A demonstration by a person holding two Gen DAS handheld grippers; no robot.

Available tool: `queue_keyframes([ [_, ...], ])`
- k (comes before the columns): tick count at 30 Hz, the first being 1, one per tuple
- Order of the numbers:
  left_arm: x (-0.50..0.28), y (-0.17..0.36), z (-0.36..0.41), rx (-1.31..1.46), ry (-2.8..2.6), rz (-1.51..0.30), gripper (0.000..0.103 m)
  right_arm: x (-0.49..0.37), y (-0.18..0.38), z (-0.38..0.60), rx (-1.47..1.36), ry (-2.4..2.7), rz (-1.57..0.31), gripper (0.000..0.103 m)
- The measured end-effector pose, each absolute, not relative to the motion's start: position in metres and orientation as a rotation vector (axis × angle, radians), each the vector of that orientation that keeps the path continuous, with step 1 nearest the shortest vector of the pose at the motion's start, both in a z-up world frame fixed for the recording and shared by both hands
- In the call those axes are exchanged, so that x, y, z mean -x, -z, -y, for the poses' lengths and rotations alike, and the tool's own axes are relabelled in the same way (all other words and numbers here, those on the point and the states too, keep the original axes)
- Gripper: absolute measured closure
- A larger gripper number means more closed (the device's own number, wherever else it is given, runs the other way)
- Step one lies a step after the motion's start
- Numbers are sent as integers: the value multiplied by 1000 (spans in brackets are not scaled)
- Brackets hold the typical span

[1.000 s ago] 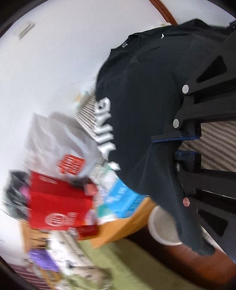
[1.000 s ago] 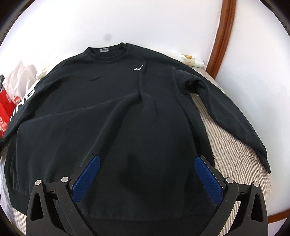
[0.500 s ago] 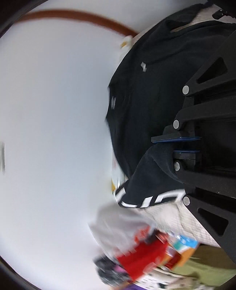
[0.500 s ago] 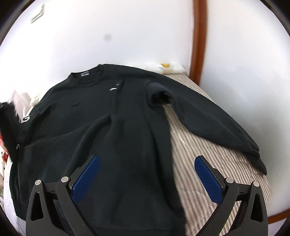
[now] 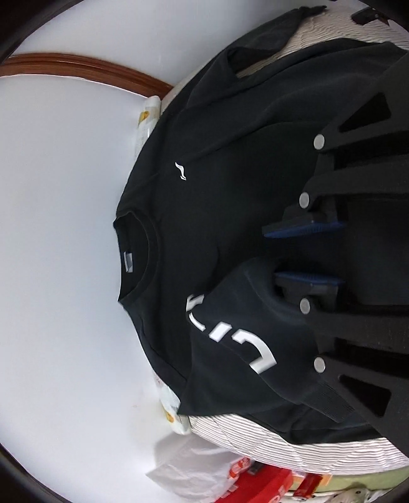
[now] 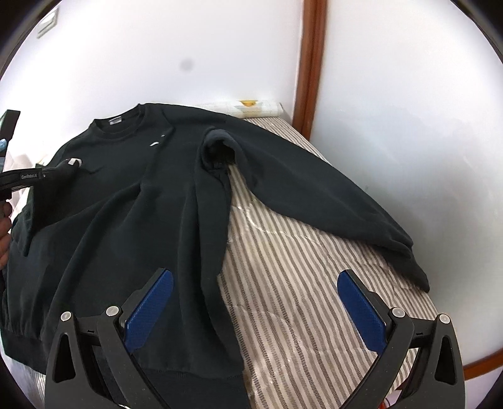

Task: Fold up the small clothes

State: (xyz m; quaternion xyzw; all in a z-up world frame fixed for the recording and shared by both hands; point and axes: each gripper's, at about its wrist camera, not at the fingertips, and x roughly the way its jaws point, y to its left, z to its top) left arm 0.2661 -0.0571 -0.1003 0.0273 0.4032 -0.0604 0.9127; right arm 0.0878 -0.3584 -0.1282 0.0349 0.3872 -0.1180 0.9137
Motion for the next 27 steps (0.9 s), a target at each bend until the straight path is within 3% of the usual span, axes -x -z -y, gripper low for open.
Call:
queue_keyframes([
  [3, -239, 92, 33, -51, 118, -805, 50, -93, 118, 338, -41, 198, -769, 0],
  [4, -235, 90, 27, -47, 106, -793, 35, -96, 114, 327, -29, 168, -754, 0],
  [8, -197, 89, -30, 10, 34, -774, 34, -112, 104, 286, 3, 65, -736, 5],
  [13, -161, 112, -106, 92, -124, -848, 34, -150, 105, 223, 48, -85, -765, 28],
  [18, -134, 144, -156, 155, -145, -906, 34, -178, 113, 154, 116, -216, -771, 28],
  [27, -139, 173, -163, 199, -54, -894, 34, -235, 143, 59, 136, -414, -849, 28],
])
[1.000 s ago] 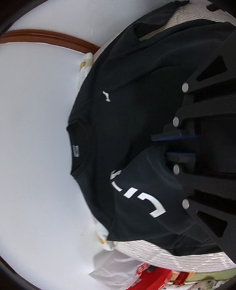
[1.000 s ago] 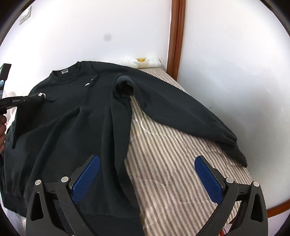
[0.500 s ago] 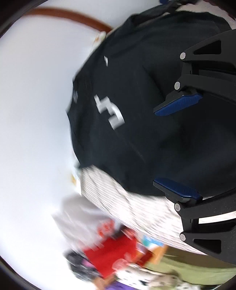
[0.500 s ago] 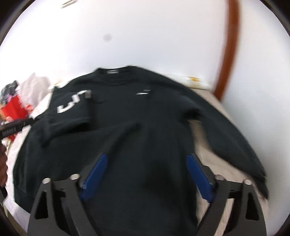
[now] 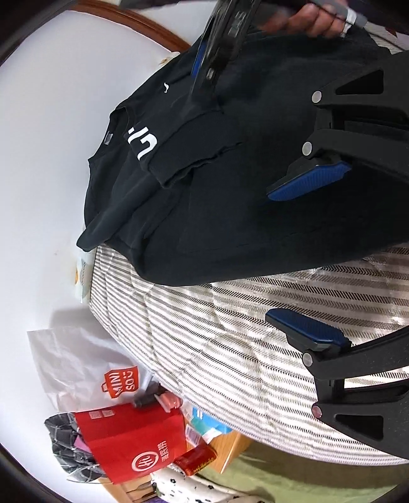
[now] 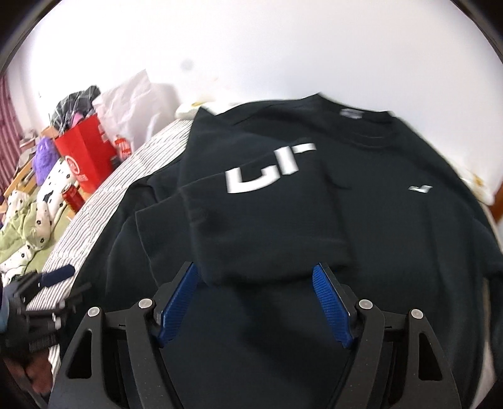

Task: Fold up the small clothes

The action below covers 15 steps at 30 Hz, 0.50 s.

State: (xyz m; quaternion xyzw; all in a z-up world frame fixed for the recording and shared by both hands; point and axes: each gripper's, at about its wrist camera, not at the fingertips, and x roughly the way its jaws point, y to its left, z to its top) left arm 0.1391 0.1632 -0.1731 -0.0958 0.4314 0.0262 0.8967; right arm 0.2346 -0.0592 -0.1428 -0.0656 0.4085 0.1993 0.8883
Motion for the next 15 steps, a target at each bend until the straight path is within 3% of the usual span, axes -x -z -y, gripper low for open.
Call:
queue_keyframes([
  [3, -145, 178, -163, 210, -53, -898, 34, -251, 157, 39, 150, -429, -866, 31],
  [5, -145, 178, -161, 190, -58, -890, 34, -260, 164, 28, 143, -458, -875, 52],
  [6, -145, 179, -160, 179, -63, -886, 34, -266, 166, 23, 128, -511, -899, 83],
  [7, -146, 179, -160, 174, -67, -884, 34, -268, 165, 24, 124, -512, -902, 94],
  [15, -148, 180, -152, 115, -99, -883, 33, -270, 100, 110, -4, -414, -717, 96],
])
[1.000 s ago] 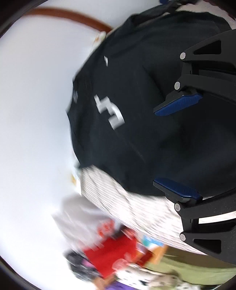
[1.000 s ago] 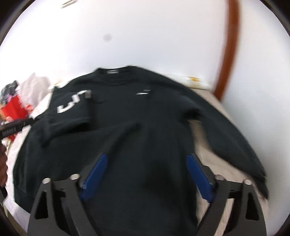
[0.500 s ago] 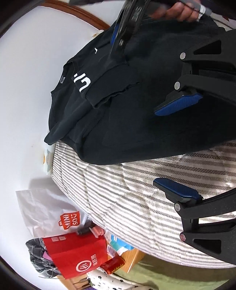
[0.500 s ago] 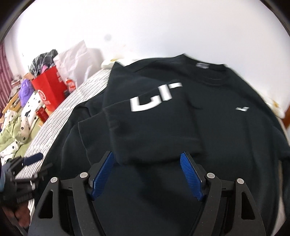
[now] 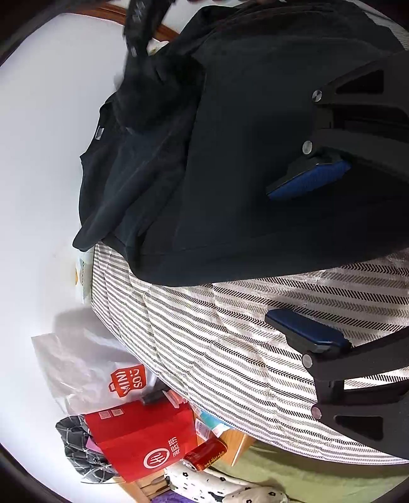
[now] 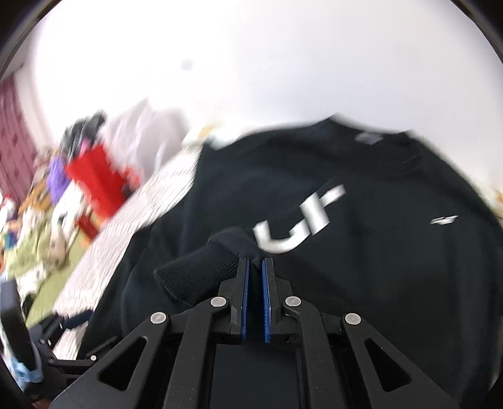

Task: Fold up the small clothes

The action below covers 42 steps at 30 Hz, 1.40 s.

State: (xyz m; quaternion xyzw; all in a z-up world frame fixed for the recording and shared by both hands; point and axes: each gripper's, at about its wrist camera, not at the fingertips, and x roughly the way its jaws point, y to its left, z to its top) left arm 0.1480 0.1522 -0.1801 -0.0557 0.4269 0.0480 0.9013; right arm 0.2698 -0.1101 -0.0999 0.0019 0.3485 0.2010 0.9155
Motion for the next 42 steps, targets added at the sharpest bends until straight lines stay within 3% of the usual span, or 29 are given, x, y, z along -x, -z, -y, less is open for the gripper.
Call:
queue_keyframes([
  [4, -148, 181, -151, 110, -101, -884, 32, -272, 89, 180, -34, -282, -661, 96],
  [12, -140, 178, -154, 129, -81, -910, 32, -270, 126, 277, -97, -45, -747, 93],
  [14, -134, 177, -156, 145, -73, -918, 32, -251, 129, 288, -101, -57, -758, 82],
  [16, -126, 176, -157, 154, -65, -924, 32, -227, 133, 291, -62, -30, -758, 50],
  [25, -76, 172, -154, 154, 13, -935, 33, -129, 173, 328, 4, 50, -867, 38],
  [27, -65, 174, -151, 158, 22, -935, 34, -109, 185, 336, -24, 51, -888, 38],
  [30, -53, 175, -143, 117, 29, -925, 46, -84, 198, 344, -80, 22, -909, 38],
  [33, -47, 174, -137, 116, 47, -918, 69, -71, 209, 344, -146, -39, -909, 41],
  [34, -47, 173, -138, 151, 58, -925, 81, -72, 209, 340, -152, -43, -903, 49],
  [35, -47, 172, -140, 176, 47, -925, 85, -66, 210, 338, -138, -31, -886, 54],
  [37, -46, 170, -141, 173, 26, -921, 91, -61, 207, 335, -109, -25, -872, 89],
  [42, -32, 166, -147, 210, 34, -917, 92, -53, 196, 352, -188, -45, -863, 93],
])
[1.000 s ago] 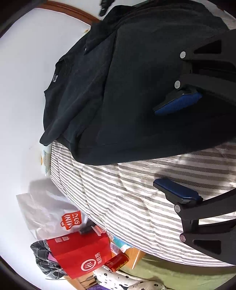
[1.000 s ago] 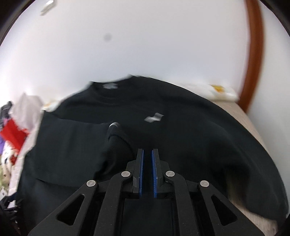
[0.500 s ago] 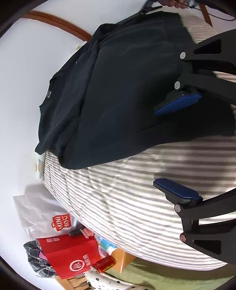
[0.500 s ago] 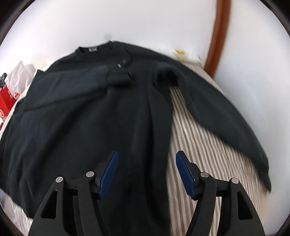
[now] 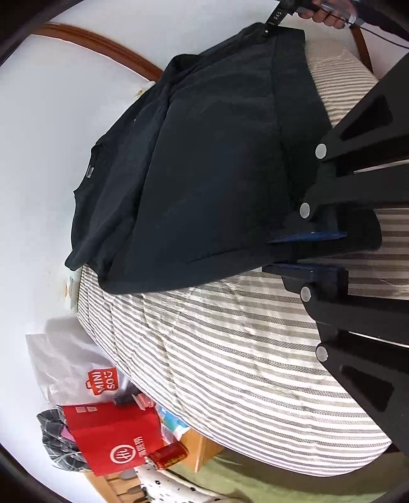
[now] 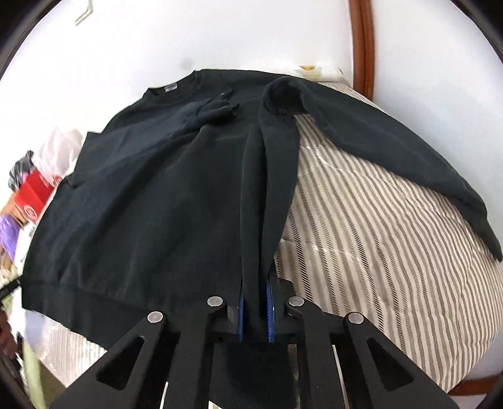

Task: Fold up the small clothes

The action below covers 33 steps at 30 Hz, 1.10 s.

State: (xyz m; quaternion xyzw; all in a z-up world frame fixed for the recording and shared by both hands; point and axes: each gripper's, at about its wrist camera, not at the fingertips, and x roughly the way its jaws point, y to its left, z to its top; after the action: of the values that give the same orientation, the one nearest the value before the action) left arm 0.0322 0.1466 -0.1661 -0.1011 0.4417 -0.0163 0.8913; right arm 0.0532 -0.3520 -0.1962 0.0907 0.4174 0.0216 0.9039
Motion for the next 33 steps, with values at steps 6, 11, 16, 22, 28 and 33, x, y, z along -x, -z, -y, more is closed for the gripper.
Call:
queue_keyframes([
  [6, -14, 168, -154, 238, 44, -944, 92, -44, 194, 346, -143, -51, -880, 94],
  [11, -15, 168, -152, 222, 56, -967, 87, -56, 189, 338, -76, -29, -904, 91],
  [16, -28, 157, -154, 181, 3, -950, 65, -72, 157, 333, 4, 21, -843, 54],
  [22, -68, 139, -159, 179, -48, -909, 49, -136, 114, 315, 4, -34, -751, 40],
  [28, -114, 127, -162, 171, -64, -886, 45, -231, 115, 307, -64, -77, -777, 40],
  [33, -148, 135, -163, 161, -65, -896, 44, -303, 145, 306, -143, -98, -867, 40],
])
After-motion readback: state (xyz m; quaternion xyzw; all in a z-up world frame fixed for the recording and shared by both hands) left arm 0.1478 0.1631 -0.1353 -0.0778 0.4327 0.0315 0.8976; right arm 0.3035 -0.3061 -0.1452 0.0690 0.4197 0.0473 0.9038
